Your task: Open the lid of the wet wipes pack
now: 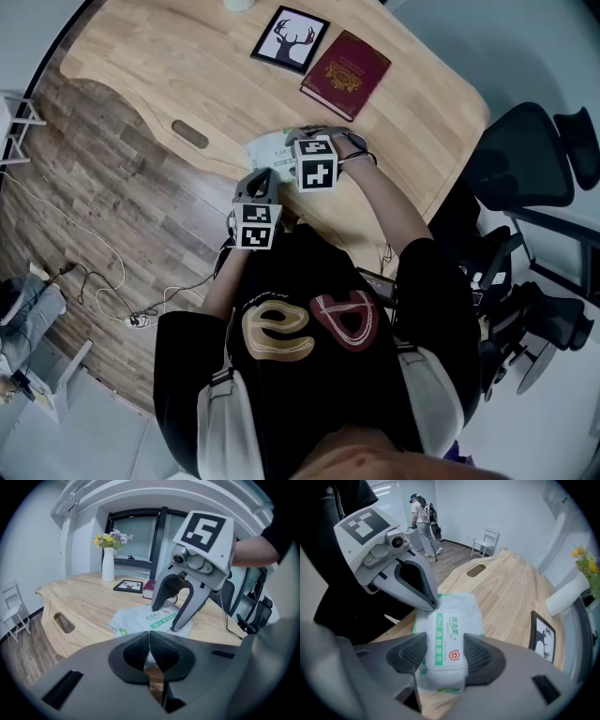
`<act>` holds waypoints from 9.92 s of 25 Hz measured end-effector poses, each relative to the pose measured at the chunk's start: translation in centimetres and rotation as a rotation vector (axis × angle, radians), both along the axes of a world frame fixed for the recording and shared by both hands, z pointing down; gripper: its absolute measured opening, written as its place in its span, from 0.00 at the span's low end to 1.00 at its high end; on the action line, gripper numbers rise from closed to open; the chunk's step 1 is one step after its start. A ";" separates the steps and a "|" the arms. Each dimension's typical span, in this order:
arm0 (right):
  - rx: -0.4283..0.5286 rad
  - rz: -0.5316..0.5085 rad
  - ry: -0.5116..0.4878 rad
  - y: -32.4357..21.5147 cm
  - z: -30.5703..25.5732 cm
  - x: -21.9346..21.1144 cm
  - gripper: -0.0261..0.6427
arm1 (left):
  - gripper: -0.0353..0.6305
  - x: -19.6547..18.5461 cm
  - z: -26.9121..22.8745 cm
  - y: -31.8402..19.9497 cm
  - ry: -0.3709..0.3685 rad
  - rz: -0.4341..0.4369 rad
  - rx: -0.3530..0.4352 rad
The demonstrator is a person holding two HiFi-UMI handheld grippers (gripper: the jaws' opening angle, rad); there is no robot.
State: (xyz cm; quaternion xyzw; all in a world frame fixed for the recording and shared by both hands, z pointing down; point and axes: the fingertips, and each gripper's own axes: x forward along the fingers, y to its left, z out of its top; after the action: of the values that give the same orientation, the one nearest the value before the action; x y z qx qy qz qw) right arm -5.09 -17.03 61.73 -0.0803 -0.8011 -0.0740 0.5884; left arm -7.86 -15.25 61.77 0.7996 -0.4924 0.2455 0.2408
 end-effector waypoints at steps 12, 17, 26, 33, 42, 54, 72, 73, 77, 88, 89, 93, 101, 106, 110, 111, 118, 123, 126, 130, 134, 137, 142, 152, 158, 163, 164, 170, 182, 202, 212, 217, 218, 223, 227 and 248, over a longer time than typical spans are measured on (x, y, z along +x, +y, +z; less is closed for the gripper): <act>-0.063 0.022 -0.008 -0.3 -0.2 0.0 0.41 | 0.08 0.1 0.2 -0.1 -0.018 0.025 0.000; -0.092 0.029 -0.003 -0.3 -0.3 -0.1 0.41 | 0.08 0.1 0.3 0.0 -0.022 0.028 0.003; -0.183 0.113 -0.039 -0.4 -0.3 0.0 0.41 | 0.08 -0.3 0.3 -0.3 -0.037 0.023 0.012; -0.179 0.119 -0.039 -0.3 -0.9 0.0 0.41 | 0.08 -0.2 0.3 -0.2 -0.036 0.033 0.008; -0.118 0.116 -0.049 -0.5 -1.3 0.3 0.40 | 0.08 -0.3 0.3 -0.3 -0.033 0.040 0.002; -0.054 0.084 -0.075 0.1 -2.4 0.4 0.29 | 0.08 -0.4 0.5 -0.2 -0.028 0.025 -0.005; -0.036 0.067 -0.081 0.0 -3.7 0.4 0.13 | 0.08 -0.4 0.4 -0.3 -0.005 0.031 -0.014; -0.035 0.067 -0.082 0.0 -3.9 0.4 0.13 | 0.08 -0.4 0.2 -0.3 -0.003 0.031 -0.011; -0.037 0.061 -0.073 -0.1 -3.9 0.5 0.13 | 0.08 -0.3 0.0 -0.5 0.002 0.035 -0.006; -0.044 0.089 -0.094 -1.1 -4.6 0.4 0.10 | 0.08 -0.4 0.0 -0.7 0.011 0.035 -0.003; -0.041 0.089 -0.095 -1.1 -4.7 0.3 0.10 | 0.08 -0.5 0.0 -0.7 0.010 0.037 -0.003; -0.038 0.094 -0.101 -1.4 -4.8 0.2 0.10 | 0.08 -0.5 -0.1 -0.6 0.009 0.039 -0.003; -0.036 0.142 -0.131 -2.8 -5.3 0.1 0.08 | 0.08 -0.5 0.0 -0.6 0.019 0.033 -0.019; -0.038 0.157 -0.125 -3.7 -5.4 0.0 0.07 | 0.08 -0.9 -0.3 -1.2 0.021 0.005 -0.016; -0.039 0.157 -0.118 -4.1 -5.5 -0.1 0.07 | 0.08 -1.1 -0.4 -1.5 0.040 -0.014 -0.020; -0.041 0.157 -0.116 -4.2 -5.4 -0.1 0.07 | 0.08 -1.1 -0.4 -1.5 0.048 -0.021 -0.025; -0.071 0.194 -0.144 -5.2 -5.5 -0.4 0.07 | 0.08 -1.1 -0.6 -2.0 0.066 -0.029 -0.022; -0.090 0.212 -0.129 -5.7 -4.8 -0.2 0.07 | 0.08 -1.1 -0.6 -2.2 0.077 -0.037 -0.035; -0.085 0.200 -0.126 -6.1 -4.7 -0.3 0.07 | 0.08 -1.2 -0.5 -2.3 0.079 -0.044 -0.040; -0.098 0.216 -0.123 -6.7 -4.3 -0.3 0.07 | 0.08 -1.1 -0.8 -2.4 0.079 -0.037 -0.037; -0.119 0.234 -0.129 -7.0 -3.9 -0.3 0.08 | 0.08 -0.9 -0.9 -2.6 0.089 -0.042 -0.038; -0.123 0.232 -0.121 -7.4 -3.6 -0.3 0.08 | 0.08 -0.8 -1.0 -2.8 0.093 -0.037 -0.031; -0.142 0.241 -0.115 -8.0 -3.2 -0.5 0.09 | 0.08 -0.8 -1.1 -2.7 0.088 -0.043 -0.054; -0.181 0.301 -0.130 -9.3 -1.9 -0.5 0.11 | 0.08 -1.2 -0.6 -2.7 0.089 -0.058 -0.070; -0.194 0.330 -0.146 -9.8 -1.2 -0.6 0.13 | 0.08 -1.2 -0.6 -3.1 0.086 -0.042 -0.069; -0.220 0.343 -0.152 -9.7 -0.7 -0.6 0.13 | 0.08 -1.3 -0.4 -3.1 0.075 -0.038 -0.071; -0.216 0.353 -0.151 -9.9 -0.7 -0.5 0.13 | 0.08 -1.2 -0.4 -3.1 0.077 -0.037 -0.074; -0.183 0.404 -0.156 -10.3 -0.5 -0.3 0.16 | 0.08 -1.2 -0.6 -3.2 0.088 -0.040 -0.075; -0.158 0.546 -0.394 -11.3 -5.3 -0.6 0.21 | 0.08 -1.0 -0.9 -3.6 0.109 -0.040 -0.059; 0.133 0.793 -0.671 -8.5 -11.1 3.1 0.21 | 0.08 -1.6 -4.4 -4.0 0.129 -0.078 0.044; 0.203 0.915 -0.735 -4.8 -11.6 5.2 0.21 | 0.08 -1.1 -7.0 -3.5 0.203 -0.119 0.104; 0.209 0.968 -0.771 -2.5 -11.2 6.2 0.21 | 0.08 0.0 -8.8 -3.0 0.214 -0.105 0.175; 0.214 0.973 -0.776 -2.1 -11.2 6.3 0.21 | 0.08 0.1 -9.1 -2.8 0.221 -0.109 0.188; 0.259 1.044 -0.816 -0.5 -11.5 7.5 0.21 | 0.08 0.6 -10.5 -1.9 0.222 -0.125 0.242; 0.283 1.103 -0.862 0.4 -11.8 8.1 0.20 | 0.08 1.0 -10.7 -1.2 0.212 -0.124 0.258; 0.337 1.148 -0.845 4.2 -10.7 6.3 0.05 | 0.08 1.7 -10.8 1.7 0.177 -0.072 0.295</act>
State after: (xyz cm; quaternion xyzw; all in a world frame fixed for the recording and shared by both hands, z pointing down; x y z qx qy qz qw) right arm 1.22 -12.81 51.00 0.4794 -0.8533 0.0991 0.1796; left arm -6.21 -13.51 51.02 0.8265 -0.5284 0.0905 0.1717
